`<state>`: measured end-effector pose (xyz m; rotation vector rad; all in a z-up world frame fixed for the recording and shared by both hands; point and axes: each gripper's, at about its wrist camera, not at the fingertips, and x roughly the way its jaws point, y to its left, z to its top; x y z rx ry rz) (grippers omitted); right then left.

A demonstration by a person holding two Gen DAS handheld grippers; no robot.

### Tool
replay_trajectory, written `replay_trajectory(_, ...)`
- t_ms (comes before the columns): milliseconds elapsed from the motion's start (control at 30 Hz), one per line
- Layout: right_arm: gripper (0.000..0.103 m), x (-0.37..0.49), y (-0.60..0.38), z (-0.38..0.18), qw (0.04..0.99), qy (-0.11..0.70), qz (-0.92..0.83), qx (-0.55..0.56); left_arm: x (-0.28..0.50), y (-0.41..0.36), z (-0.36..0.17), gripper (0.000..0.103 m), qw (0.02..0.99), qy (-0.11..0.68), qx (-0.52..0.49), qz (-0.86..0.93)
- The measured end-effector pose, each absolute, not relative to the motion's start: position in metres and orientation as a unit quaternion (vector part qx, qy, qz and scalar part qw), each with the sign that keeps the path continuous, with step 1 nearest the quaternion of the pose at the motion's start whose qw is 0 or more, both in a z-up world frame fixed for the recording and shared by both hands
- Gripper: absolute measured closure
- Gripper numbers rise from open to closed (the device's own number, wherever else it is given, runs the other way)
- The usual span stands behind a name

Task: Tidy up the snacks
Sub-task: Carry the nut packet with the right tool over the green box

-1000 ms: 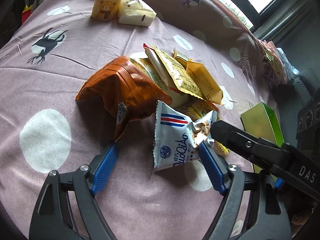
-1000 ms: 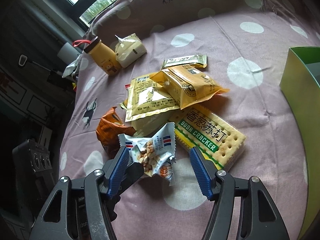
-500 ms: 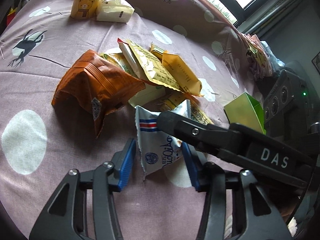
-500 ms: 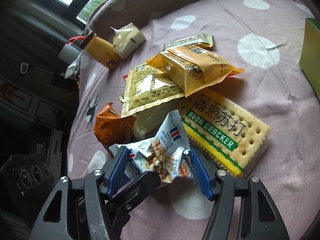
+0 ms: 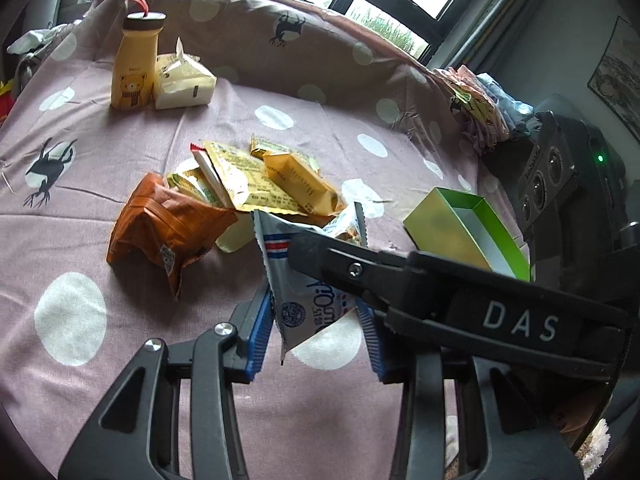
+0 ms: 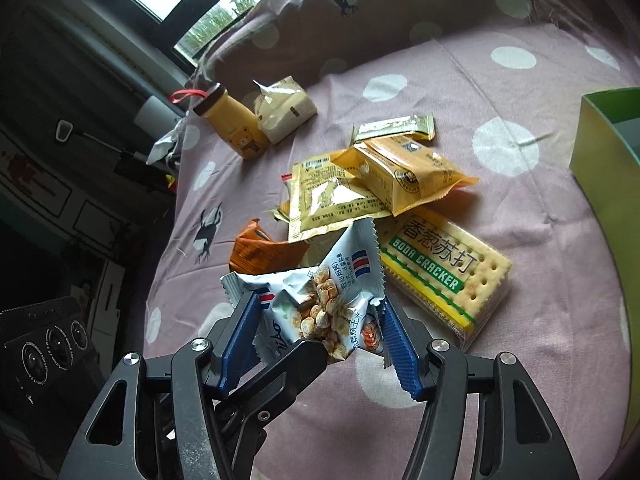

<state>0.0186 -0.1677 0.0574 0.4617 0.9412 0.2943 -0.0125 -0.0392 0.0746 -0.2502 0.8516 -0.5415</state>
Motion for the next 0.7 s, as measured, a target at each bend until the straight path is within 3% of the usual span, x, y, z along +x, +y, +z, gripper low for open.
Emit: replay_trajectory(700,0.039,-0.047,-0.245,0.136,0.914,0.343,0.035,0.214,-0.042,-0.131,0.135,0.062,0.861,0.344,-0.062,-0.37)
